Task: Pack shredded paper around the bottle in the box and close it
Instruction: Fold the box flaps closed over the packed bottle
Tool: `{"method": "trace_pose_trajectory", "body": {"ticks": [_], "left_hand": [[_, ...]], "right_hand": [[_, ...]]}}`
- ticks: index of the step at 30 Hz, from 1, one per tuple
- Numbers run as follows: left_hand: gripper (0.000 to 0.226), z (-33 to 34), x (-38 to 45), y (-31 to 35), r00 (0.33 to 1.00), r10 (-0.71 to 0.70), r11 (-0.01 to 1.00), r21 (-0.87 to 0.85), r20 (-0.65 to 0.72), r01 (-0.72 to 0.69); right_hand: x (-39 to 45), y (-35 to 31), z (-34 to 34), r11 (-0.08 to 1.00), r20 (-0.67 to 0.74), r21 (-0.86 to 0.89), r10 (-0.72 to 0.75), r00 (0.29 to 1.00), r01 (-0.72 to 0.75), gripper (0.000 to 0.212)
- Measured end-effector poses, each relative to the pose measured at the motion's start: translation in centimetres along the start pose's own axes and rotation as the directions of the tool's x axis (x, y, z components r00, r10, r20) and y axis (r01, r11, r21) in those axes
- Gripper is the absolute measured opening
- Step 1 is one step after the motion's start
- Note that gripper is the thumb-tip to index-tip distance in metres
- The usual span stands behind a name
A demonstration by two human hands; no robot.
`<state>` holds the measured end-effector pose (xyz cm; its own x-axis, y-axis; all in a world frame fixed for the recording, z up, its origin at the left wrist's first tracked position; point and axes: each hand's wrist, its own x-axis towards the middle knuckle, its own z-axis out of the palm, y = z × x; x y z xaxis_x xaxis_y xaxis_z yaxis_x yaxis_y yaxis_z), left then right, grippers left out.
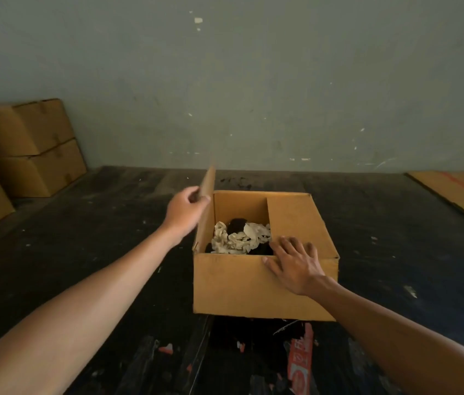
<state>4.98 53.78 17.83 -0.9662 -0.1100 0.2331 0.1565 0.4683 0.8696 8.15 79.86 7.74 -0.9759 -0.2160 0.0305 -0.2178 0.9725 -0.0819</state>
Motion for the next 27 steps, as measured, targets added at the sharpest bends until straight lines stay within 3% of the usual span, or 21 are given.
{"method": "trace_pose_trajectory", "body": {"ticks": [3, 7, 10, 13, 16, 20, 22, 25, 27], "left_hand": [[0.059, 2.8, -0.8, 0.2, 0.972, 0.097, 0.973, 0.186, 0.214, -0.138], [0.067, 6.4, -2.1, -1.1, 0.855, 0.010, 0.823, 0.481, 0.518, -0.301], [0.067, 7.7, -3.0, -2.6, 0.794, -0.075, 0.687, 0.608, 0.603, -0.397], [0.065, 7.7, -3.1, -3.8, 0.788, -0.035, 0.636, 0.622, 0.615, -0.457], [0.061, 7.2, -2.8, -4.8, 0.780, -0.010, 0.646, 0.599, 0.626, -0.472], [0.055, 6.6, -2.6, -5.4, 0.760, 0.012, 0.676, 0.555, 0.650, -0.485], [0.048, 6.0, -2.4, -5.1, 0.753, -0.002, 0.740, 0.508, 0.657, -0.441], [0.038, 4.3, -2.0, -4.5, 0.744, -0.094, 0.936, 0.313, 0.661, -0.161], [0.046, 3.0, -1.6, -4.3, 0.754, -0.129, 0.975, 0.219, 0.644, -0.021]], "right_hand": [[-0.5, 1.0, -0.8, 0.995, 0.069, 0.045, -0.087, 0.994, 0.084, 0.064], [-1.7, 3.4, -2.4, 0.977, 0.087, 0.156, -0.158, 0.984, 0.143, 0.052], [-2.5, 6.0, -3.1, 0.981, 0.089, 0.095, -0.180, 0.980, 0.172, 0.056], [-3.6, 9.1, -3.0, 0.983, 0.164, -0.067, -0.157, 0.974, 0.170, 0.081], [-5.0, 11.6, -2.1, 0.979, 0.159, -0.164, -0.095, 0.983, 0.121, 0.099], [-5.5, 12.5, -0.7, 0.989, 0.063, -0.126, -0.073, 0.995, 0.080, 0.087], [-5.6, 12.9, -0.4, 0.997, 0.060, -0.037, -0.071, 0.996, 0.074, 0.084], [-5.8, 14.1, -0.3, 0.994, 0.041, 0.060, -0.098, 0.994, 0.095, 0.078], [-5.9, 14.3, -0.4, 0.982, -0.015, 0.151, -0.113, 0.993, 0.114, 0.071]]}}
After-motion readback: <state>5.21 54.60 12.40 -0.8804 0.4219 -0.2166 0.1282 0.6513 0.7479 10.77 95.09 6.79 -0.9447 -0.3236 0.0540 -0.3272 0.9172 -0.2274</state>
